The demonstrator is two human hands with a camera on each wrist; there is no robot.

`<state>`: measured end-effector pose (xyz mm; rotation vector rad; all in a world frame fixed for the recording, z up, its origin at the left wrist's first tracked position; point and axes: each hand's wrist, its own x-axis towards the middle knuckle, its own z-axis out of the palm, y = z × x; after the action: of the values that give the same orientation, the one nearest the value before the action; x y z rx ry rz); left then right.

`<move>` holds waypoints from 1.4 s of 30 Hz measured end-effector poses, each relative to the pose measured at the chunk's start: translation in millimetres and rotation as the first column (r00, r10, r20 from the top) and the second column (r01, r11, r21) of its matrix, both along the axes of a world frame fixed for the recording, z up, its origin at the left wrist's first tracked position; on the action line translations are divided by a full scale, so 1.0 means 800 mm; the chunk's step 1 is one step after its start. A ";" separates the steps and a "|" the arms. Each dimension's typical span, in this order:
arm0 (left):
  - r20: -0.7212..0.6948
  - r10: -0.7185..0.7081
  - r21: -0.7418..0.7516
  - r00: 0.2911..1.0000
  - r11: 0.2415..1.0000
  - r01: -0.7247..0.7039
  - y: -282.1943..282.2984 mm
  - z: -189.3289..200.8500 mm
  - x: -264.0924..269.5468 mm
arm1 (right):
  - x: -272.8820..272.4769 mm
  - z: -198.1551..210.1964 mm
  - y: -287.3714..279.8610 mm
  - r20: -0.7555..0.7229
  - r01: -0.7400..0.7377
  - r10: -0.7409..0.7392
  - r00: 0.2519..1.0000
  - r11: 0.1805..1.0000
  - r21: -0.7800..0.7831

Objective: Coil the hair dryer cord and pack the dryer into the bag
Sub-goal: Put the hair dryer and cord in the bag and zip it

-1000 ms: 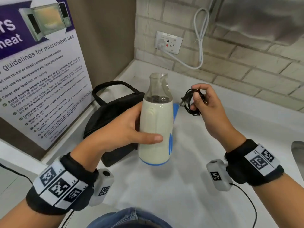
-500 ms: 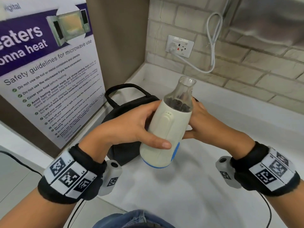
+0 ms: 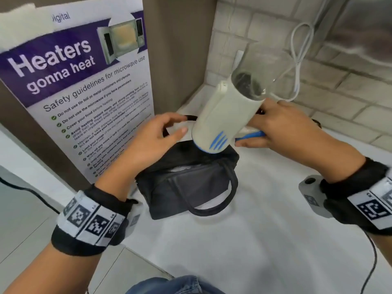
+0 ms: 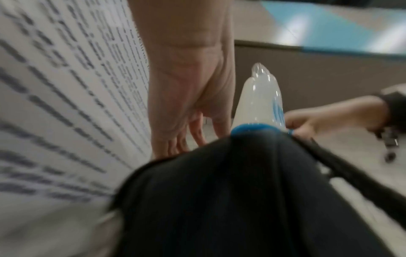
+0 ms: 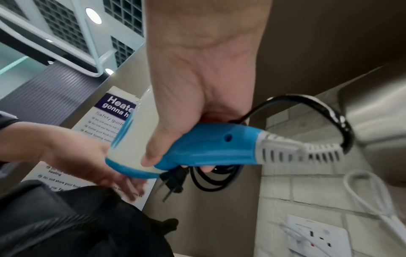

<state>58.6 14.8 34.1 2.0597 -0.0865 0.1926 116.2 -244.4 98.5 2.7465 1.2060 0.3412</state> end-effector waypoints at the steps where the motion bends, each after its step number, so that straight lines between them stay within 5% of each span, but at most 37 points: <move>1: -0.075 0.007 0.140 0.997 0.990 0.004 0.006 -0.012 0.000 | 0.002 0.002 0.006 0.026 -0.006 0.007 1.000 1.000 -0.027; 3: -0.194 0.010 0.320 0.981 0.946 0.054 0.010 -0.029 -0.003 | 0.002 -0.001 0.021 0.084 -0.027 0.035 0.996 0.995 -0.093; 6: -0.176 0.088 0.371 0.980 0.928 -0.016 0.005 -0.041 -0.006 | -0.001 -0.011 0.041 0.102 -0.069 0.086 0.991 0.984 -0.161; 13: -0.300 0.078 -0.031 0.951 0.995 -0.091 -0.007 -0.039 -0.007 | -0.010 -0.042 0.078 -0.047 -0.238 0.234 0.971 0.931 -0.275; 22: -0.335 0.045 -0.387 0.941 0.904 -0.181 -0.026 -0.042 0.007 | 0.008 -0.108 0.099 -0.481 -0.358 0.192 0.856 0.890 -0.283; 32: -0.323 0.063 -0.276 0.944 0.948 -0.158 -0.028 -0.048 0.004 | 0.013 -0.167 0.106 -0.690 -0.273 0.252 0.679 0.959 0.082; 38: -0.244 0.036 -0.152 0.969 0.986 -0.075 -0.014 -0.049 -0.001 | 0.028 -0.148 0.090 -0.565 -0.108 -0.003 0.825 0.981 -0.163; 42: -0.253 -0.109 0.019 0.961 0.993 0.118 0.001 -0.041 -0.011 | 0.031 -0.120 0.073 -0.515 0.058 -0.204 0.832 0.957 -0.285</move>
<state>50.0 16.0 1.5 2.0892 -0.0518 -0.1428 141.2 -186.1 2.5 2.7422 1.0444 -0.6144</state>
